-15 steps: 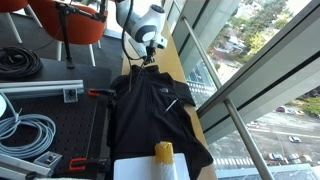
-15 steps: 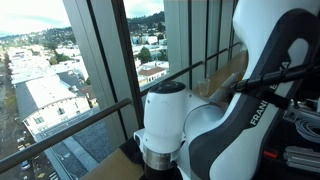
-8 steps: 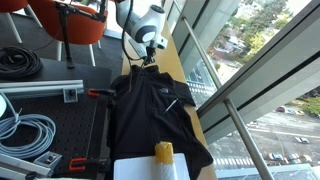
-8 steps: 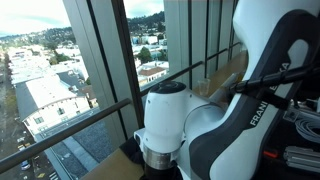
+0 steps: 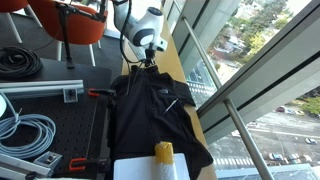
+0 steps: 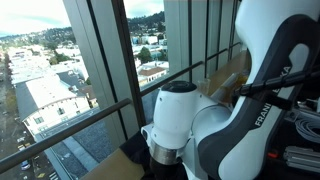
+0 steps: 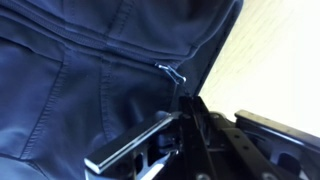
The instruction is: Close the zipper on the black jacket.
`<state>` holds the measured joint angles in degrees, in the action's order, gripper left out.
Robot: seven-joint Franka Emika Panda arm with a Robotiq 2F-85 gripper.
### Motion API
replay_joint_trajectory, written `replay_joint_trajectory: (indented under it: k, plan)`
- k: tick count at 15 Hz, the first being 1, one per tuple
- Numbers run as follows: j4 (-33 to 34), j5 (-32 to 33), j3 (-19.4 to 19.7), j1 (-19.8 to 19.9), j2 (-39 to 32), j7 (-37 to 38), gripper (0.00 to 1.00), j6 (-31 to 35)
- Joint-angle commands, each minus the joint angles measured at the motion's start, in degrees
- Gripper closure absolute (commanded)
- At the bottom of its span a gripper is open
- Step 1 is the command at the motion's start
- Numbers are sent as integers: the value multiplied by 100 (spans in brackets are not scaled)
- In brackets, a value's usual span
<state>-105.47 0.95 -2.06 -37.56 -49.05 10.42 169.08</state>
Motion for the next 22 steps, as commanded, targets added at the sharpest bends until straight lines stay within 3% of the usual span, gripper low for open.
replay_joint_trajectory:
  k: [1,9,17,18,19,22]
  plan:
    - [-615,18,-43,-14,414,130,98,350]
    - [-1423,3,-6,128,907,20,98,721]
    - [-1565,-12,-102,685,958,-38,98,679]
    - [-1593,-2,-139,734,977,-58,68,649]
    - [-1618,4,-81,689,994,-10,67,641]
    - [-1648,21,18,611,986,37,45,632]
